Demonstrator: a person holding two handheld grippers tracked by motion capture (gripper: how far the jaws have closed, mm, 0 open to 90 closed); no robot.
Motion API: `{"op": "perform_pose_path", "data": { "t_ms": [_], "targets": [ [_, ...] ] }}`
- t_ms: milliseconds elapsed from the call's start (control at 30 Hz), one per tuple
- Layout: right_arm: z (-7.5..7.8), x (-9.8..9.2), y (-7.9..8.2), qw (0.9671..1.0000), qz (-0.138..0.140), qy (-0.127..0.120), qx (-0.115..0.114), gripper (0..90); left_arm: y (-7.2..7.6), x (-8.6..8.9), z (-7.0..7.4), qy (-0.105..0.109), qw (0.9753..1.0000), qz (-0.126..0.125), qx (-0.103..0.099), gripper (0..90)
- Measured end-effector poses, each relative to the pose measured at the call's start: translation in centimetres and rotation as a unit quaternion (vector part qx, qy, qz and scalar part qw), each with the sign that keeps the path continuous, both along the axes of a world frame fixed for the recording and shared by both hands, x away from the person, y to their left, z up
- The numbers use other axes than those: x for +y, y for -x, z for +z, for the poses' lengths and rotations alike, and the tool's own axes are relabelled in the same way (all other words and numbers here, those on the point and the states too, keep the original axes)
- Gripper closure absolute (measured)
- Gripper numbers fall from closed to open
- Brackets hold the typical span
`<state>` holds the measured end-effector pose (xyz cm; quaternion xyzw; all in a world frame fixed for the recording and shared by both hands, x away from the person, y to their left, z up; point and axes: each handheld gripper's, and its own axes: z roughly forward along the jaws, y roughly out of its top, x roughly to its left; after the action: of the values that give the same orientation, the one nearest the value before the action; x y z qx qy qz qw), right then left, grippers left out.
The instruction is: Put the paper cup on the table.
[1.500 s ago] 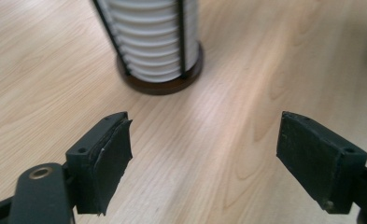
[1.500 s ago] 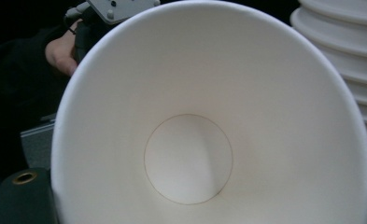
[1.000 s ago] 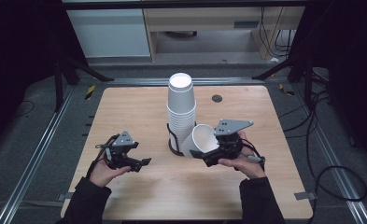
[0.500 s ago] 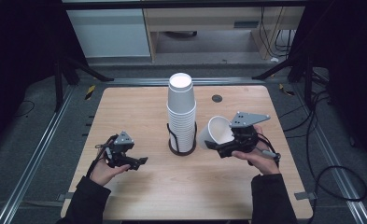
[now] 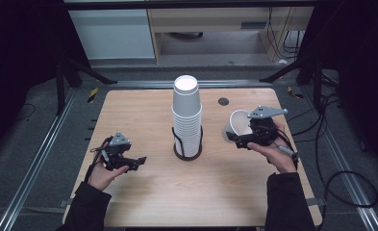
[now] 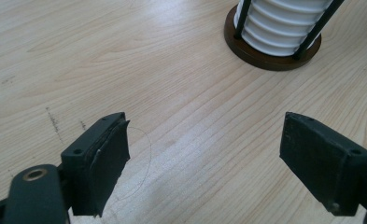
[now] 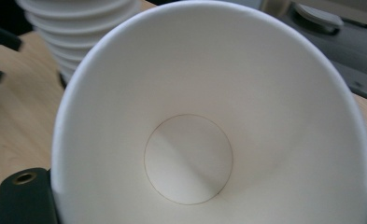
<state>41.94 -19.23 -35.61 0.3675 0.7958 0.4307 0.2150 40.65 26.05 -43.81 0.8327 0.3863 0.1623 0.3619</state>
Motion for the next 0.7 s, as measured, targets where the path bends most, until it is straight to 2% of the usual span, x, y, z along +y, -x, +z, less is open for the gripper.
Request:
{"op": "perform_pose_path", "data": {
  "t_ms": [133, 333, 533, 700],
  "targets": [
    [-0.3, -0.4, -0.9, 0.9993, -0.034, 0.010, 0.011, 13.9, 0.1, 0.2, 0.2, 0.003, 1.0000, 0.002, -0.003, 14.9],
    [-1.2, -1.5, -1.3, 0.9955, -0.090, 0.015, 0.022, 13.9, 0.0, 0.5, 0.3, 0.005, 1.0000, 0.006, -0.004, 15.0],
    [-2.4, -3.1, -1.4, 0.9891, -0.141, 0.025, 0.033, 13.9, 0.0, 0.6, 0.3, 0.006, 0.9999, 0.009, -0.005, 15.0],
    [-3.3, -4.5, -1.3, 0.9844, -0.166, 0.036, 0.046, 13.8, -0.1, 0.7, 0.4, 0.014, 0.9999, 0.007, -0.004, 14.7]
  ]
}}
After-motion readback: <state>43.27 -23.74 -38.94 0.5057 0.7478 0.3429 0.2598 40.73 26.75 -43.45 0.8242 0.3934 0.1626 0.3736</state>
